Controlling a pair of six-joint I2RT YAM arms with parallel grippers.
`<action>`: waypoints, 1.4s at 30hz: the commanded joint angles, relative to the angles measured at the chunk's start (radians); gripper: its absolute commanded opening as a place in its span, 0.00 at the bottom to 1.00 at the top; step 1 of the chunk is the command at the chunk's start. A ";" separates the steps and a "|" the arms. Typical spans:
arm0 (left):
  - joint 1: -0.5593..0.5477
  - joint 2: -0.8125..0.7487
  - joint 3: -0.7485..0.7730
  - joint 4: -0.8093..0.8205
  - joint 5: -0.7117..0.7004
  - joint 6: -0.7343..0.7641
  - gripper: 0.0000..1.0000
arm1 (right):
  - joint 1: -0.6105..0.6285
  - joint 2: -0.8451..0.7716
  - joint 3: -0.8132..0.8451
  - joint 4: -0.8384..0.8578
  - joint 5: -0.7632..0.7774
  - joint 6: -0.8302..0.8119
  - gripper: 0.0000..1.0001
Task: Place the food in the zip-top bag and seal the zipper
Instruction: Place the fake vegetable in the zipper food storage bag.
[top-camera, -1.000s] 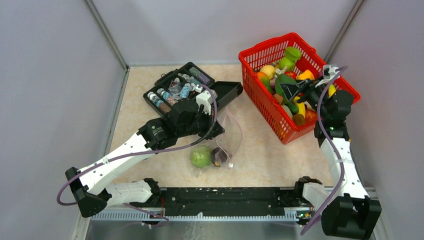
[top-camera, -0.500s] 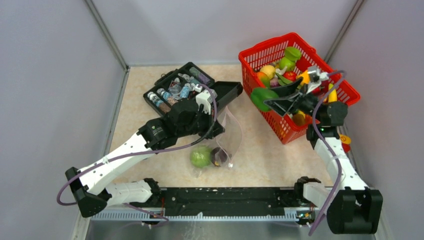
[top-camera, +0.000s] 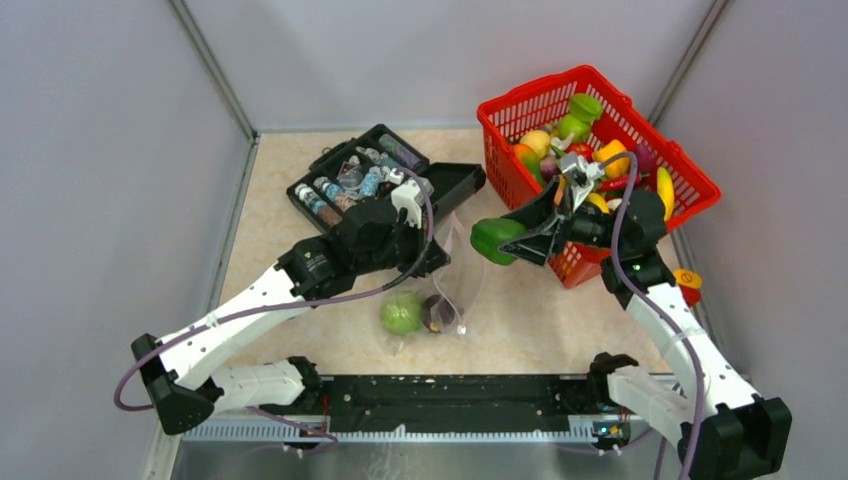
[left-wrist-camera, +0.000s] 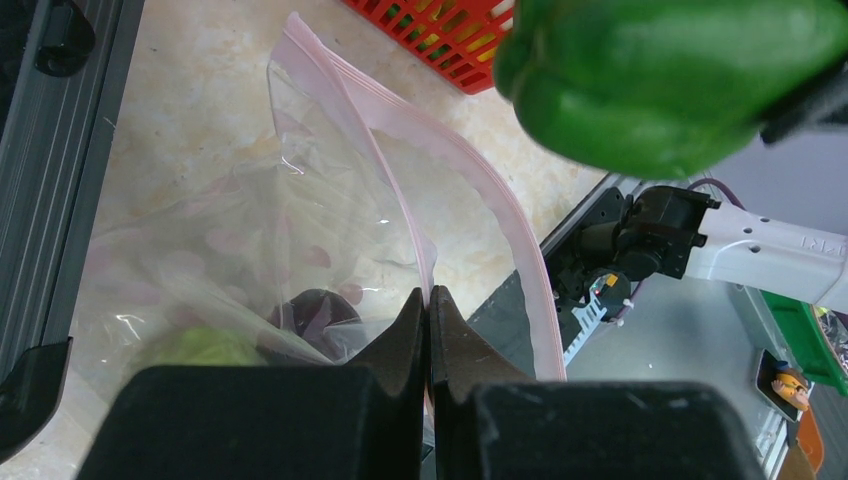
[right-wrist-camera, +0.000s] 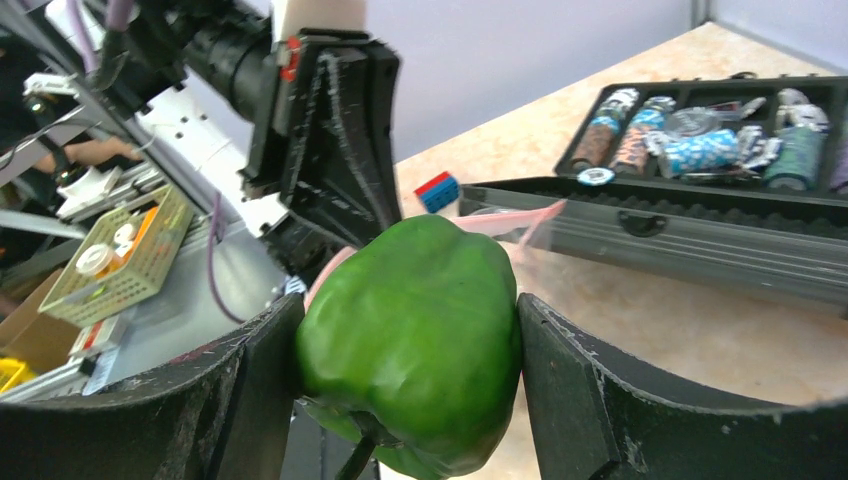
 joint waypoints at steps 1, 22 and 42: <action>-0.002 0.009 0.006 0.069 0.029 -0.009 0.00 | 0.080 -0.043 0.039 -0.080 0.019 -0.064 0.39; -0.003 -0.003 0.002 0.048 -0.006 -0.005 0.00 | 0.320 0.014 0.186 -0.637 0.613 -0.198 0.37; -0.003 -0.021 0.009 0.067 0.002 -0.001 0.00 | 0.379 0.109 0.306 -0.788 0.807 -0.188 0.47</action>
